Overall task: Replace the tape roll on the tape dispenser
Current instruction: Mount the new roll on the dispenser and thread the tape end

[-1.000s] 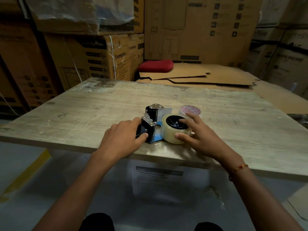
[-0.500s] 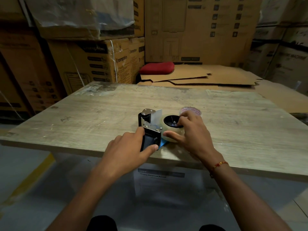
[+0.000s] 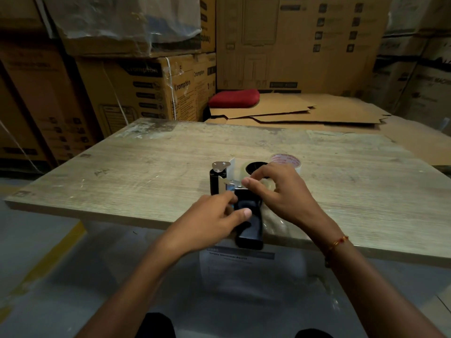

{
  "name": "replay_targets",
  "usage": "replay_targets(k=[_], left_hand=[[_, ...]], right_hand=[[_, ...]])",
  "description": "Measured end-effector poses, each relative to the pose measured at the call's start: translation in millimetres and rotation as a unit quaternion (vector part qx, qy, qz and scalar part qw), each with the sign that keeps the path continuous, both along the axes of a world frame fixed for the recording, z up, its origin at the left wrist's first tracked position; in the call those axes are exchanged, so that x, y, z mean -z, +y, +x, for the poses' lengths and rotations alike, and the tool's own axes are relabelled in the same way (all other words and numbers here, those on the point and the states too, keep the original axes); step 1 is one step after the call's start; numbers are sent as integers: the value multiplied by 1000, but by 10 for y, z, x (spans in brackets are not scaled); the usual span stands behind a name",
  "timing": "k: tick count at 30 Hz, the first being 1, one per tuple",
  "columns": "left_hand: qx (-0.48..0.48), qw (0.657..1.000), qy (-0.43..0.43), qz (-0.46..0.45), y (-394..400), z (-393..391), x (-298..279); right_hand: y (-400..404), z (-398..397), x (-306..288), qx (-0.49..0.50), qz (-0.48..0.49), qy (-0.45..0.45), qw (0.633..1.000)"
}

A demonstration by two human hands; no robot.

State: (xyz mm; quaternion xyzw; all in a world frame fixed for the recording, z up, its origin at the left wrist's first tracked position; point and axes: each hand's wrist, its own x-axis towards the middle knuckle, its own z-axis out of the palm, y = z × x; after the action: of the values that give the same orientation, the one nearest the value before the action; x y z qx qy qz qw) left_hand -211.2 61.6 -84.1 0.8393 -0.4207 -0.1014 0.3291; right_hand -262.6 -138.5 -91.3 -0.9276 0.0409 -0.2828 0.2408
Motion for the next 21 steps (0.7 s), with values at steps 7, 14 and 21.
replay_targets(k=[7, 14, 21], left_hand=[[-62, 991, -19, -120, -108, 150, -76], [-145, 965, -59, -209, -334, 638, -29], [-56, 974, 44, -216, -542, 693, 139]], right_hand=[[-12, -122, -80, 8, -57, 90, 994], [-192, -148, -130, -45, -27, 122, 991], [-416, -276, -251, -61, -35, 150, 986]])
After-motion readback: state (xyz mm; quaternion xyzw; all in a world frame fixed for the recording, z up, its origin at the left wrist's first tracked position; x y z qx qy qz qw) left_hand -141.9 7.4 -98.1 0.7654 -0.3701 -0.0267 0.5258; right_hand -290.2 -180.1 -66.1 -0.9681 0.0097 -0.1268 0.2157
